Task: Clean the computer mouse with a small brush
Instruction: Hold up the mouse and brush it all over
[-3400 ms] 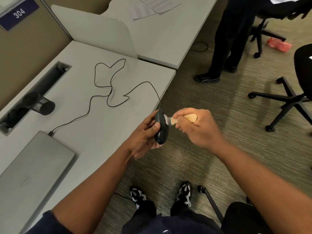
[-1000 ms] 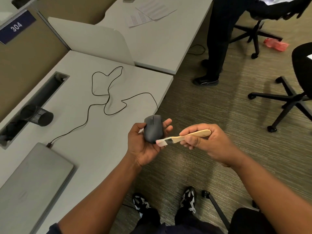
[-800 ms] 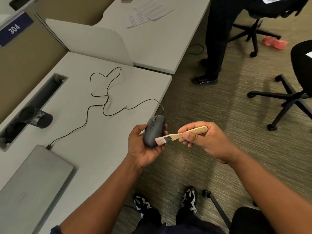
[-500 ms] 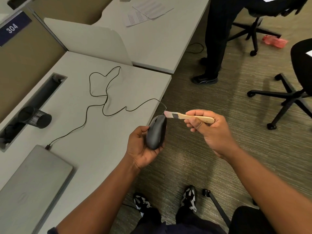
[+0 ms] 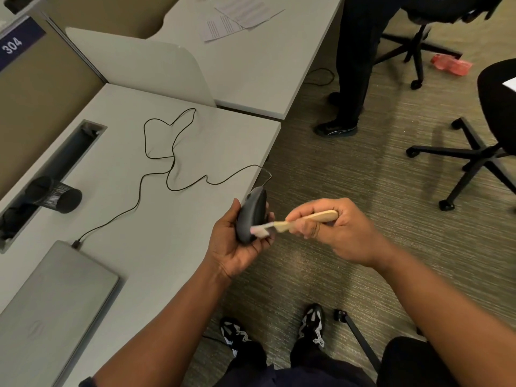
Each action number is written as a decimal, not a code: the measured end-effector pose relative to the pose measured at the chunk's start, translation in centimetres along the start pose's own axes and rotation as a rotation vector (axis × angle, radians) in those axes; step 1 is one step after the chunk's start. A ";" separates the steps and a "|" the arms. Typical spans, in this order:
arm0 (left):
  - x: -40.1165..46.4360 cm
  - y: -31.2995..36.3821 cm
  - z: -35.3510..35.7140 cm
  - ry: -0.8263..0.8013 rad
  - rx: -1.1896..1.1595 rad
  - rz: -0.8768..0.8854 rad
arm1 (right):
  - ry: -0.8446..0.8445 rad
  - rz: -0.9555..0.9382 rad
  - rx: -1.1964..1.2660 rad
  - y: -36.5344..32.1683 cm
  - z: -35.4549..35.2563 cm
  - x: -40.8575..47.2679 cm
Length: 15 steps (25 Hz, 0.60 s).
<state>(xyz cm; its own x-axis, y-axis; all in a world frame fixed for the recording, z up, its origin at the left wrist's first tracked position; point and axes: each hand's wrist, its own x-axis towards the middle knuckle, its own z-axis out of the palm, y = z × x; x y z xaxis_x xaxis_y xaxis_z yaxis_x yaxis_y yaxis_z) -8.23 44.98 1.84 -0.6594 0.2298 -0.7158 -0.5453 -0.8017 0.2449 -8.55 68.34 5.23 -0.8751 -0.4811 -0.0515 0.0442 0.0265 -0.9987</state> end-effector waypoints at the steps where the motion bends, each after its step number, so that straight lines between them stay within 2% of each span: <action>1: 0.0 -0.1 0.0 -0.009 0.009 0.002 | 0.087 -0.016 0.012 -0.1 0.1 0.2; 3: -0.2 -0.3 -0.1 -0.031 -0.004 -0.002 | 0.237 -0.038 -0.035 0.0 0.4 0.5; 5: -0.3 -0.5 -0.1 -0.069 0.013 0.014 | 0.276 -0.055 -0.117 0.1 0.8 0.7; 7: -0.3 -0.4 -0.1 -0.117 0.043 0.043 | 0.230 -0.044 -0.152 0.2 1.1 0.5; 10: -0.3 -0.1 -0.3 -0.168 0.076 0.080 | 0.017 0.013 -0.071 0.0 0.9 -0.1; 11: -0.4 0.0 -0.3 -0.188 0.073 0.082 | 0.000 0.026 -0.074 -0.1 0.8 -0.2; 15: -0.4 -0.1 -0.5 -0.276 0.124 0.051 | 0.256 -0.070 -0.193 0.0 0.6 0.0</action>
<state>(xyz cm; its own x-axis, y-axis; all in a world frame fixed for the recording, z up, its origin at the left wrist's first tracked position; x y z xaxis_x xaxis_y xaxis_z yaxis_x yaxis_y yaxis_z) -7.66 44.74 1.80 -0.7940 0.3455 -0.5002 -0.5555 -0.7465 0.3663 -8.20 67.80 5.20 -0.9667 -0.2522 0.0440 -0.0911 0.1782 -0.9798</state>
